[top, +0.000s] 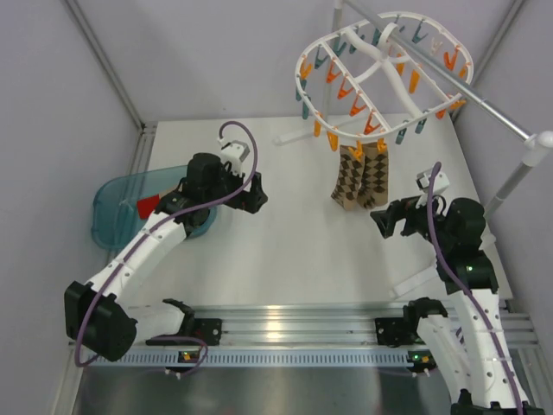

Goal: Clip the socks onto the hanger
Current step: Open the clamp at the hanger.

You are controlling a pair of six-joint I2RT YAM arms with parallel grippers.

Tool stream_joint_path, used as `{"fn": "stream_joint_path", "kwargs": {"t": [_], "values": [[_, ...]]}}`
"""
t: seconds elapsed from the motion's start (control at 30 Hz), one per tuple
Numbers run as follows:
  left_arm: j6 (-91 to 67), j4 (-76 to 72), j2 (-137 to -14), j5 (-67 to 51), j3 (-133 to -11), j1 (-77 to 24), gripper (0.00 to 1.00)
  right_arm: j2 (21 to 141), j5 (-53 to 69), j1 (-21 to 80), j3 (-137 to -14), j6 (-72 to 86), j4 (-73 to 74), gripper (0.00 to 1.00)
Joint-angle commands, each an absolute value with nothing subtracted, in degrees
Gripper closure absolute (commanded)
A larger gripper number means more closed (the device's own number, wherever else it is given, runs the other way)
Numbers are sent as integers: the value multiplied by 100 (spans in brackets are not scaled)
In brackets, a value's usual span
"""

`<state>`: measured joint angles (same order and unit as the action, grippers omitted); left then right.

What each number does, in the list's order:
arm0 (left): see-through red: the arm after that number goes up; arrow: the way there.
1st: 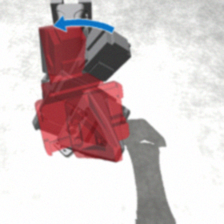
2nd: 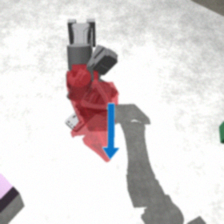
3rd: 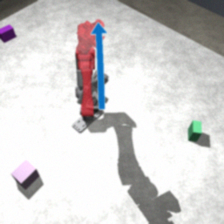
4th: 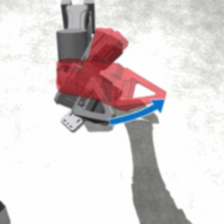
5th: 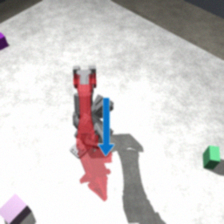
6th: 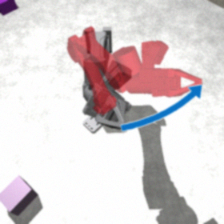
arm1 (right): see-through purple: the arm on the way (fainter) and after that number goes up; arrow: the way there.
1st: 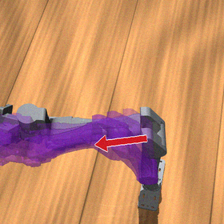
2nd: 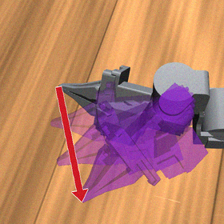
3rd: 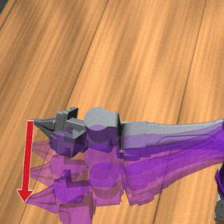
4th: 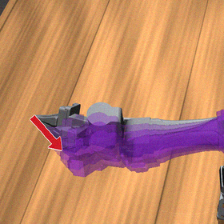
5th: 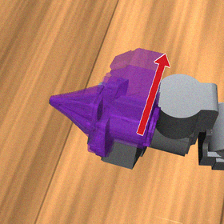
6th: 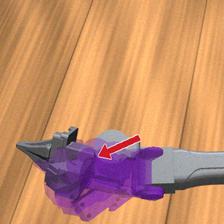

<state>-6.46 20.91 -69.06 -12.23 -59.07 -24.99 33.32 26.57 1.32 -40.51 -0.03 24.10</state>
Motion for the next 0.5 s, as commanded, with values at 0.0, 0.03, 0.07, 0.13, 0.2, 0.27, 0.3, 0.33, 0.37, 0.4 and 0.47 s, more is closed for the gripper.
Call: {"fn": "stream_joint_path", "kwargs": {"t": [0.0,0.03,0.07,0.13,0.2,0.27,0.3,0.33,0.37,0.4,0.47], "values": [[-844,1732,-6899,-1284,-6046,-2505,2,3208,2821,88,-4280,-228,2426,0],[-826,1749,-7021,-1318,-6125,-2505,2,3208,2847,97,-4324,-255,2434,0],[-783,1766,-7083,-1510,-6291,-2496,2,3217,2891,97,-4350,-281,2426,0],[-729,1462,-7136,-1695,-6354,-2496,2,3287,2970,97,-4447,-299,2426,0],[-721,1092,-7163,-2178,-6302,-2461,2,3348,3076,132,-4517,-325,2408,0],[-912,197,-7128,-2468,-6084,-2452,4,3392,3146,184,-4552,-369,2382,0],[-1018,-294,-7119,-2800,-5960,-2452,5,3453,3173,237,-4588,-387,2364,0],[-1124,-716,-7110,-2995,-5837,-2443,6,3489,3199,272,-4597,-413,2356,0],[-1386,-1643,-7154,-3180,-5601,-2443,7,3515,3208,307,-4623,-465,2373,0],[-1563,-2079,-7206,-3547,-5494,-2443,8,3577,3208,386,-4684,-501,2382,0],[-2106,-3323,-7390,-3892,-5310,-2452,9,3638,3191,439,-4728,-554,2382,0]]}}
